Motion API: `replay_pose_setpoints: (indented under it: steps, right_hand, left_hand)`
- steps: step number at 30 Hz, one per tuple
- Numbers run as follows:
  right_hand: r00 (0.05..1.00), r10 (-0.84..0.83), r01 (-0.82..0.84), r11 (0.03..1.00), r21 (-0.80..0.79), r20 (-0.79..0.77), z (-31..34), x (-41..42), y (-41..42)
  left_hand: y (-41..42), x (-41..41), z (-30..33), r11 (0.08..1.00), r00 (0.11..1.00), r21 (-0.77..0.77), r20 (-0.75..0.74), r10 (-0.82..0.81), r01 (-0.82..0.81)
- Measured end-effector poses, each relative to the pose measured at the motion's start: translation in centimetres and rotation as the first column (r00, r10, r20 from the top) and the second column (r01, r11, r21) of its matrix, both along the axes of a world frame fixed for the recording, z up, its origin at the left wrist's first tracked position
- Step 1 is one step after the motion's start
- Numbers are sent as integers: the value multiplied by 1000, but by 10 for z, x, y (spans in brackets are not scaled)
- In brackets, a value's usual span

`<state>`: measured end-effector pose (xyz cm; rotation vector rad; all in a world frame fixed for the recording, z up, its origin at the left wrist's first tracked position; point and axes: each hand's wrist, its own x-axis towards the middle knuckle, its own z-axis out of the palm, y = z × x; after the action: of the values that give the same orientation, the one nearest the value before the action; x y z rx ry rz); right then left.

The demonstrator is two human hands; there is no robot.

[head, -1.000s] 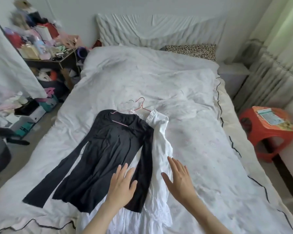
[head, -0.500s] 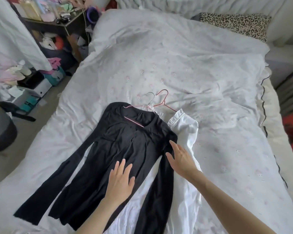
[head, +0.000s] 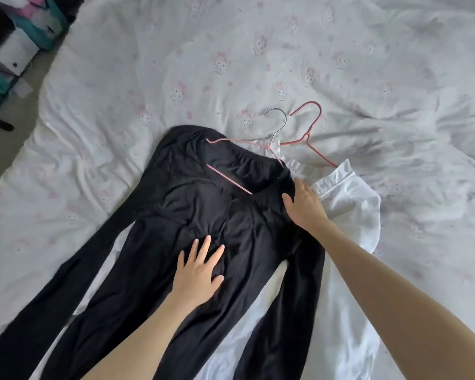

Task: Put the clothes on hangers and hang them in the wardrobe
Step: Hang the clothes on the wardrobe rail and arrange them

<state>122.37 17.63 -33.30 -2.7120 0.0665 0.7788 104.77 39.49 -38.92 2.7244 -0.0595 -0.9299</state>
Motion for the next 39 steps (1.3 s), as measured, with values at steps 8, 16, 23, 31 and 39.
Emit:
replay_pose_setpoints:
  steps: [8,16,23,31,39]
  right_hand:
    - [982,63,-33,985,-167,177,4,-2,10]
    - [916,-160,39,948,316,369,71,-51,3]
    - [812,-384,160,871,464,440,163,-136,-60]
    - [575,-607,247,768,591,548,279,-260,-162]
    - [136,-733,387,659,645,667,357,-418,-278]
  left_hand:
    - [6,14,15,996,993,-86,-114,-13,4]
    - [4,-8,68,929,966,-275,6,258,-247]
    - [-10,-8,171,902,752,-419,559,349,-106]
    - [-102,6,305,921,524,-200,852,-5,333]
    - [-240,-50,404,640,412,-344,910,46,687]
